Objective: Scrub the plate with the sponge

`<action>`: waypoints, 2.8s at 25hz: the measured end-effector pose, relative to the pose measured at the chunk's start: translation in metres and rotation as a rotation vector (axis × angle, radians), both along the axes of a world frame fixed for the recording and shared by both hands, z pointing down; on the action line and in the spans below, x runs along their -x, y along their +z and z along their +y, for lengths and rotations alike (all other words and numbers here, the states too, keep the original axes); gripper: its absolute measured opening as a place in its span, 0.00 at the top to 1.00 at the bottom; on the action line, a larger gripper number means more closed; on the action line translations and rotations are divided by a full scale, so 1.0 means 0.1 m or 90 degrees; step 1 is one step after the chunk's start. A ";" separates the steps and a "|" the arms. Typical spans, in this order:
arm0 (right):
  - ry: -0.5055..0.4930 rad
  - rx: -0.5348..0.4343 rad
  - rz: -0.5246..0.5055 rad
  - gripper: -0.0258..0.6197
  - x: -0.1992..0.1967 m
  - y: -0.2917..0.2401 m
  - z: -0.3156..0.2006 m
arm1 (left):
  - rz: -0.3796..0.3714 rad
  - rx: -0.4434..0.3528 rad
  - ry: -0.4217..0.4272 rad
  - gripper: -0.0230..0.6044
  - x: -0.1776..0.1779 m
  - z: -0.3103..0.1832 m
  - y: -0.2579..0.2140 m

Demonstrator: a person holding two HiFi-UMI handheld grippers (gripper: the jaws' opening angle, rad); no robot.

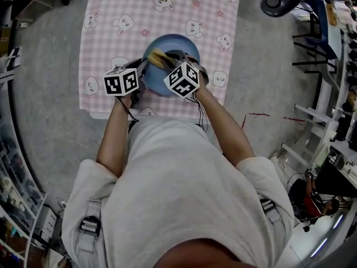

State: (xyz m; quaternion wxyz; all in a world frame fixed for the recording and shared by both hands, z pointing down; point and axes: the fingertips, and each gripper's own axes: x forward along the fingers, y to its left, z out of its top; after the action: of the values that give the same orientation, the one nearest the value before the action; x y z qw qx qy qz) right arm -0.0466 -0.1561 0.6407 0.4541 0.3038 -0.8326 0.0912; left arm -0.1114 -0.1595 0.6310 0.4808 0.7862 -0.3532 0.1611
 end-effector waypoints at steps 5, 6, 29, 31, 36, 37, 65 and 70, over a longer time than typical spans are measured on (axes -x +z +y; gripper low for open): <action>0.010 0.033 -0.023 0.87 -0.01 0.02 0.15 | 0.007 0.009 0.001 0.87 0.00 0.04 0.01; 0.011 0.039 -0.024 0.87 -0.03 0.03 0.18 | 0.008 0.010 0.004 0.87 -0.01 0.04 0.01; -0.198 0.117 0.110 0.86 -0.23 0.40 1.12 | -0.016 0.020 0.002 0.89 0.06 0.03 0.17; -0.189 0.125 0.135 0.86 -0.36 0.43 1.11 | -0.012 0.021 0.002 0.89 0.05 0.02 0.17; -0.138 0.128 0.172 0.87 -0.69 0.44 0.94 | -0.011 0.019 0.001 0.89 0.05 0.02 0.16; -0.127 0.119 0.187 0.87 -0.78 0.44 0.87 | -0.013 0.020 0.003 0.89 0.05 0.03 0.16; -0.128 -0.092 0.221 0.87 -0.28 0.13 -0.42 | -0.008 0.037 -0.009 0.87 0.03 0.03 0.11; -0.179 -0.105 0.209 0.87 -0.06 0.12 -0.23 | 0.007 0.053 -0.025 0.87 0.03 0.07 0.12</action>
State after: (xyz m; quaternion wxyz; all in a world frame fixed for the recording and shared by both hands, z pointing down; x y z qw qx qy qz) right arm -0.0407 -0.1794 0.6531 0.5653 0.2314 -0.7864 -0.0918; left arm -0.1146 -0.1521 0.6425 0.5177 0.7595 -0.3588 0.1622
